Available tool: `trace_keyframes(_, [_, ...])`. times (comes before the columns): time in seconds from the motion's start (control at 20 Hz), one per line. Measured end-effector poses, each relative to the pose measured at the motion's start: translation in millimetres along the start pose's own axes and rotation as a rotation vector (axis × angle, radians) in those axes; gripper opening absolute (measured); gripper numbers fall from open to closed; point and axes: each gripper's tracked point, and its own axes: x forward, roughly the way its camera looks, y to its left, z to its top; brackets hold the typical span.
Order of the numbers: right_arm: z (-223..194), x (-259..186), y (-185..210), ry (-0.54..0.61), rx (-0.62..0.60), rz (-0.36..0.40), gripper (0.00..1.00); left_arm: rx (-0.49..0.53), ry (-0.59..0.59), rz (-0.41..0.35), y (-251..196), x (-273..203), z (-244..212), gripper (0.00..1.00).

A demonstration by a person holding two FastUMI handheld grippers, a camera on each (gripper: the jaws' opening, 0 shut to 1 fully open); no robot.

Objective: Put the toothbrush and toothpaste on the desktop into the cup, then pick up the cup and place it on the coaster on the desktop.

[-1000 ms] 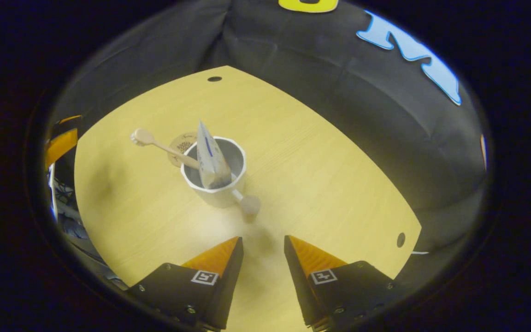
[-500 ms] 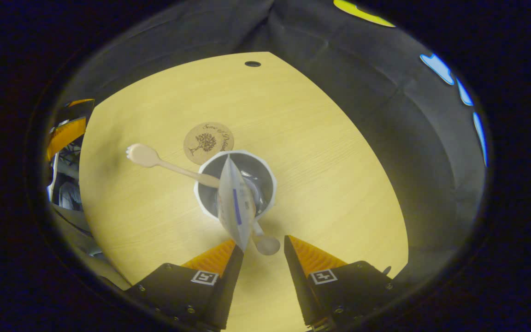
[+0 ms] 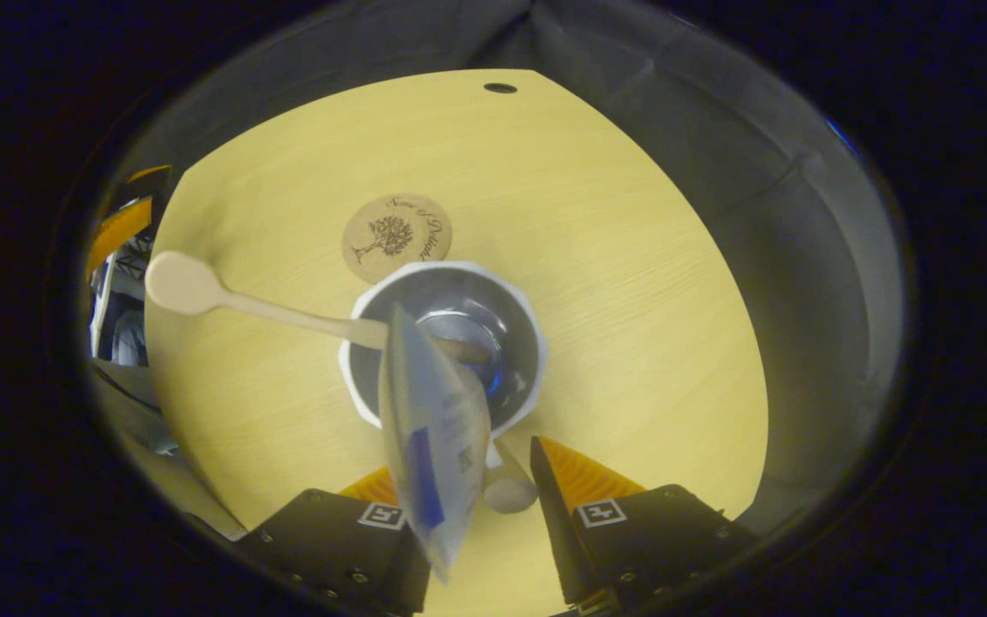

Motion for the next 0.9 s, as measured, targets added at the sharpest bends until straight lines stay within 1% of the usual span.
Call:
trace_keyframes(0.05, [2, 0, -2, -0.011, 0.010, 0.001, 0.48, -0.006, 0.002, 0.004, 3, 0, 0, 0.96])
trace_keyframes(0.1, [3, 2, -1, -0.014, 0.027, 0.014, 0.40, -0.012, 0.004, 0.008, 4, 1, -1, 0.96])
trace_keyframes(0.15, [2, 0, 0, -0.007, 0.043, 0.031, 0.36, -0.016, 0.005, 0.011, 5, 2, -1, 0.94])
trace_keyframes(0.2, [3, 11, 1, -0.023, 0.065, 0.050, 0.33, -0.018, 0.006, 0.012, 4, 2, 1, 0.96])
trace_keyframes(0.25, [4, -3, 0, -0.023, 0.086, 0.064, 0.29, -0.016, 0.006, 0.012, 3, 3, 2, 0.96])
trace_keyframes(0.3, [2, 0, 3, -0.024, 0.102, 0.069, 0.26, -0.012, 0.005, 0.013, 2, 3, 1, 0.96])
trace_keyframes(0.4, [2, -1, 6, -0.033, 0.124, 0.083, 0.25, -0.004, 0.004, 0.012, -1, 3, 2, 0.96])
trace_keyframes(0.45, [3, -1, 7, -0.044, 0.132, 0.084, 0.21, 0.001, 0.006, 0.009, -4, 4, 1, 0.94])
trace_keyframes(0.5, [4, -3, 9, -0.053, 0.143, 0.089, 0.21, 0.006, 0.007, 0.009, -7, 3, 1, 0.96])
trace_keyframes(0.6, [9, -4, 11, -0.081, 0.178, 0.097, 0.21, 0.010, 0.008, 0.006, -11, 2, -1, 0.96])
trace_keyframes(0.75, [7, -3, 15, -0.101, 0.189, 0.091, 0.21, 0.019, 0.011, 0.005, -14, 4, -1, 0.99])
trace_keyframes(0.8, [10, -2, 17, -0.120, 0.221, 0.090, 0.21, 0.022, 0.012, 0.008, -15, 4, 1, 0.96])
trace_keyframes(0.85, [11, -1, 20, -0.129, 0.252, 0.093, 0.14, 0.023, 0.011, 0.011, -15, 4, 1, 0.97])
trace_keyframes(0.9, [11, -1, 21, -0.141, 0.274, 0.096, 0.14, 0.023, 0.010, 0.012, -15, 3, 0, 0.96])
